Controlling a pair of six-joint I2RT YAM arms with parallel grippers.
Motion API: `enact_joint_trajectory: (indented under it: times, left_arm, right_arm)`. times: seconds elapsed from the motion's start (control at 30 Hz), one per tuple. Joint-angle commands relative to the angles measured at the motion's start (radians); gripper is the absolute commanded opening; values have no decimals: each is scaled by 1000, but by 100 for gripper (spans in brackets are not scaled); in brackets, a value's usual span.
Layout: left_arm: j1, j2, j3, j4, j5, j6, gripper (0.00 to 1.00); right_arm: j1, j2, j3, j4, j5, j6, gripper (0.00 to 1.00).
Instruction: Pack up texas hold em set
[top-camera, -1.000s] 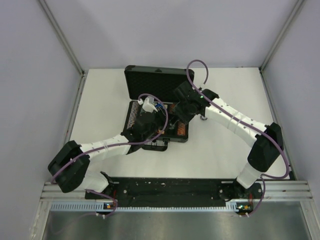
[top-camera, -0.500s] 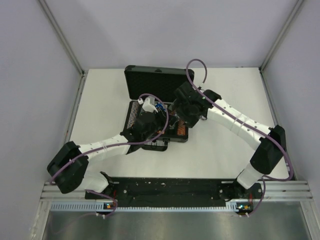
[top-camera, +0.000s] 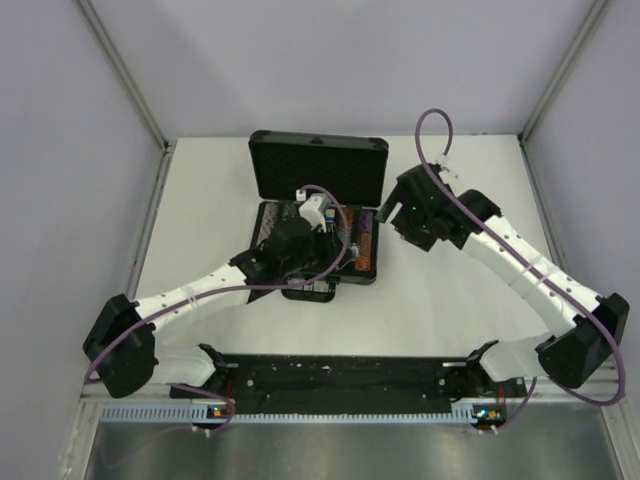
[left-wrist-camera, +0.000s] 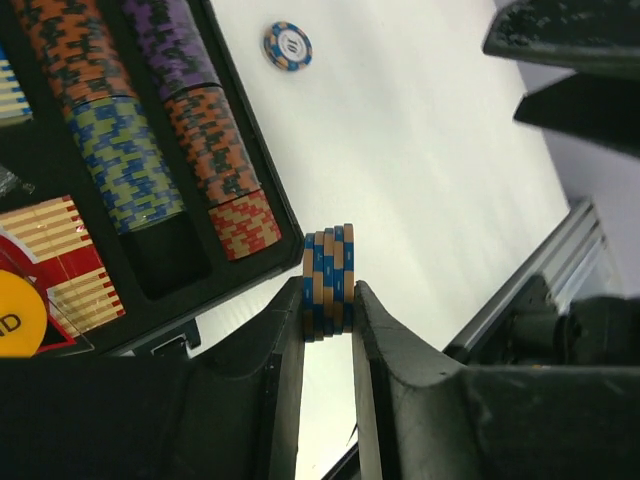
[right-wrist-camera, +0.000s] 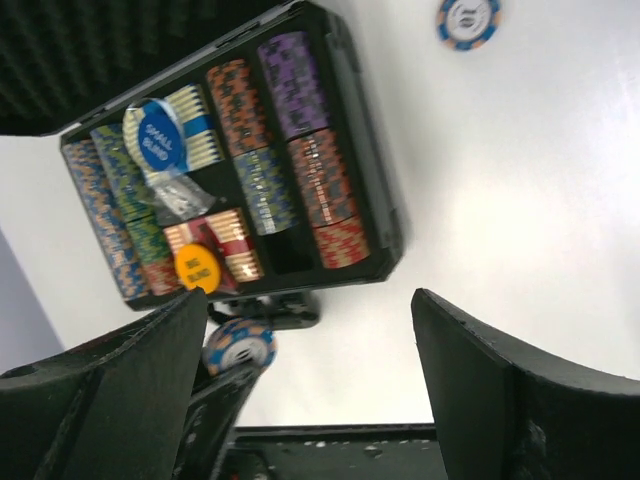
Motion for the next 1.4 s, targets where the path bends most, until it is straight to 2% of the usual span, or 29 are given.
enact_joint_trajectory:
  times: [0.0,0.07,0.17,0.37,0.5,0.77,1.0,1.37]
  left_arm:
    - [-4,-37,135,-206,142,347,0]
    - [-4,-45,161,-239,178,479,0]
    - [1,-37,214,-318,109,603,0]
    - [7,-23,215,-331,200,947,0]
    - [13,24,250,-391,249,1111,0]
    - [53,190,418,-644,306,1415,0]
    - [78,303,556,-799,318,1561,0]
    - [81,431,567,-768,323,1590,0]
  right_arm:
    - [-58,-100,-74,26,-3,-232,82]
    - [-89,-145,-115,27,-2,-275,82]
    - [-158,-201,-129,24,-58,-343,82]
    - [-186,-287,-157,24,20,-426,82]
    - [-201,-301,-161,24,26,-456,83]
    - [-227,-312,-193,29,29,-458,83]
    - [-241,-311,-210,37,30,-438,83]
    - [-276,-317,-215,34,27,-441,83]
